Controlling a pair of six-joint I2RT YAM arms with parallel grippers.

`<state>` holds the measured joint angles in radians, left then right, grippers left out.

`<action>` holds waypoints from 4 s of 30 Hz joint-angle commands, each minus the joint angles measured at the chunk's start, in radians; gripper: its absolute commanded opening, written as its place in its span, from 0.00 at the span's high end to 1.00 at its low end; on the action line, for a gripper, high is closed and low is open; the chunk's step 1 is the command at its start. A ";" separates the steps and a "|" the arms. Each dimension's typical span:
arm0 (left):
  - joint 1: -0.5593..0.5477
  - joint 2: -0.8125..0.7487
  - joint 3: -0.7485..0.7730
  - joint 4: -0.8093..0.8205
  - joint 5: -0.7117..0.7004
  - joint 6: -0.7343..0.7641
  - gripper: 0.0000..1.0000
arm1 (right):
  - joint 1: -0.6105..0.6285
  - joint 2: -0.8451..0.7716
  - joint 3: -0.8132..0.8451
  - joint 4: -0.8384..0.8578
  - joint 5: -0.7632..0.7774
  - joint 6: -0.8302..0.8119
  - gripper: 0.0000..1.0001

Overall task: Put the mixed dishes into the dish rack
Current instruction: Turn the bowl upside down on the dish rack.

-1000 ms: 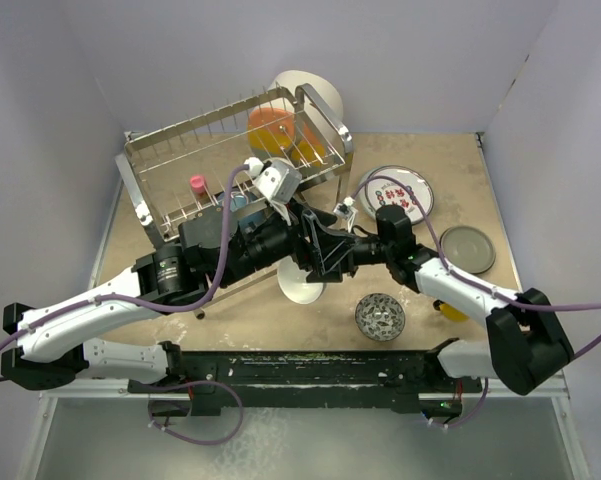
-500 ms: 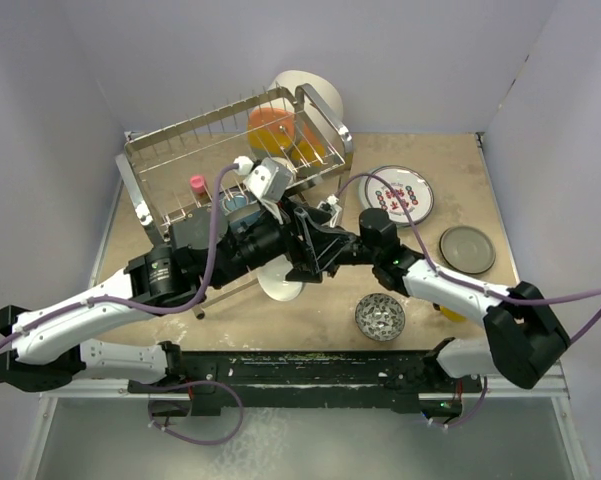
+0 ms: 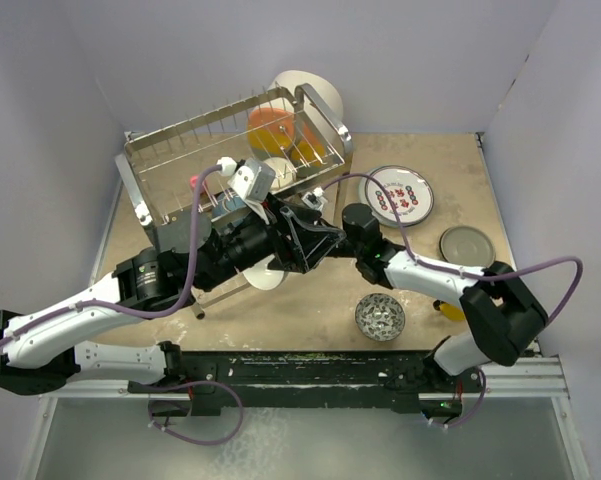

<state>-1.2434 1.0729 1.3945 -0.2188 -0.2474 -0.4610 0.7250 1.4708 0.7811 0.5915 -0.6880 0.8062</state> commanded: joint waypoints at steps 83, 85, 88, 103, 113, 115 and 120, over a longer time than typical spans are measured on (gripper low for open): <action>0.004 -0.090 -0.061 0.029 -0.035 0.002 0.30 | 0.234 0.435 0.705 -0.433 0.674 -0.736 0.65; 0.004 -0.094 -0.064 0.029 -0.038 0.003 0.30 | 0.251 0.432 0.709 -0.436 0.719 -0.775 0.64; 0.004 -0.096 -0.065 0.029 -0.038 0.002 0.30 | 0.277 0.431 0.710 -0.438 0.775 -0.833 0.63; 0.004 -0.108 -0.060 0.013 -0.039 0.004 0.30 | 0.411 0.458 0.696 -0.391 0.978 -1.077 0.48; 0.004 -0.114 -0.069 0.010 -0.041 -0.001 0.30 | 0.436 0.479 0.729 -0.436 0.963 -1.091 0.36; 0.005 -0.116 -0.072 0.011 -0.041 -0.003 0.30 | 0.440 0.484 0.742 -0.454 0.956 -1.089 0.31; 0.004 -0.120 -0.074 0.011 -0.039 -0.005 0.30 | 0.444 0.486 0.751 -0.470 0.952 -1.090 0.21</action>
<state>-1.2434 0.9730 1.3251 -0.2276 -0.2825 -0.4610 1.1584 1.9778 1.4654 0.0780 0.2665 -0.2649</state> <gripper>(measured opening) 0.697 0.759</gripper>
